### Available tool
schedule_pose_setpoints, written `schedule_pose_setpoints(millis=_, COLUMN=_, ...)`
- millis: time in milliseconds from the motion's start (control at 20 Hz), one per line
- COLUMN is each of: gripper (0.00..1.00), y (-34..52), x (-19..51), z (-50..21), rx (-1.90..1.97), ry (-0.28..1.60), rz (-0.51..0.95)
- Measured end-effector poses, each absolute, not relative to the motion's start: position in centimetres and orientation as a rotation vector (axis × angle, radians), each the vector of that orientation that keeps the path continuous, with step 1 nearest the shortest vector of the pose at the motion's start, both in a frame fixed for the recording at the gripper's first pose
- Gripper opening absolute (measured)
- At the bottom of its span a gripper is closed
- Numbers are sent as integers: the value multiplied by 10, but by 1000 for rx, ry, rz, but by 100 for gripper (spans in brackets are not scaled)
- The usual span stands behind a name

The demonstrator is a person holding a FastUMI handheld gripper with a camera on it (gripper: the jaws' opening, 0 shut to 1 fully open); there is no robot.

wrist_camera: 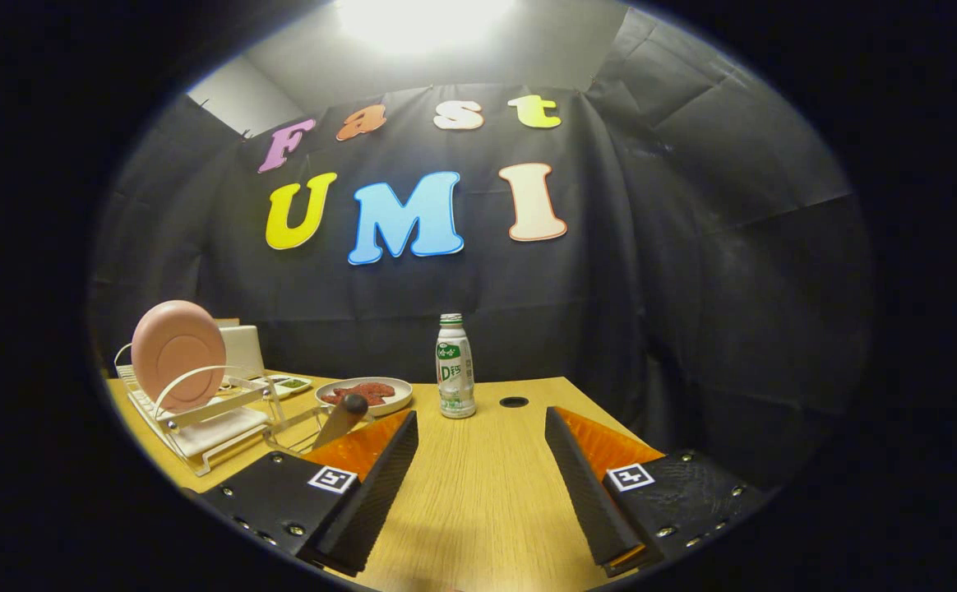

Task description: Take the plate from the dish rack, then take the spoon from the basket and place it into the plate.

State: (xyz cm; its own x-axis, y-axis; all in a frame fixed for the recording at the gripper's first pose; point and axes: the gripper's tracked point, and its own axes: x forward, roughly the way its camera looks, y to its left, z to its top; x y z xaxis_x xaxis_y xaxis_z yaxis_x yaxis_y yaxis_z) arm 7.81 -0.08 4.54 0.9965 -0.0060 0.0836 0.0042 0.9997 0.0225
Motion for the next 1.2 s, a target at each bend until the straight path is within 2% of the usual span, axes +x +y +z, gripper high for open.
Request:
schedule_pose_setpoints(millis=250, gripper=95, y=6, x=74, z=99, rx=-5, ry=-99, rz=-10)
schedule_pose_setpoints(millis=600, gripper=95, y=44, x=1, z=158, rx=-8, ry=-72, rz=29)
schedule_pose_setpoints(millis=950, gripper=95, y=152, x=-60, z=207, rx=27, ry=-62, rz=247)
schedule_pose_setpoints(millis=1200, gripper=95, y=237, x=-67, z=219, rx=71, ry=-54, rz=287)
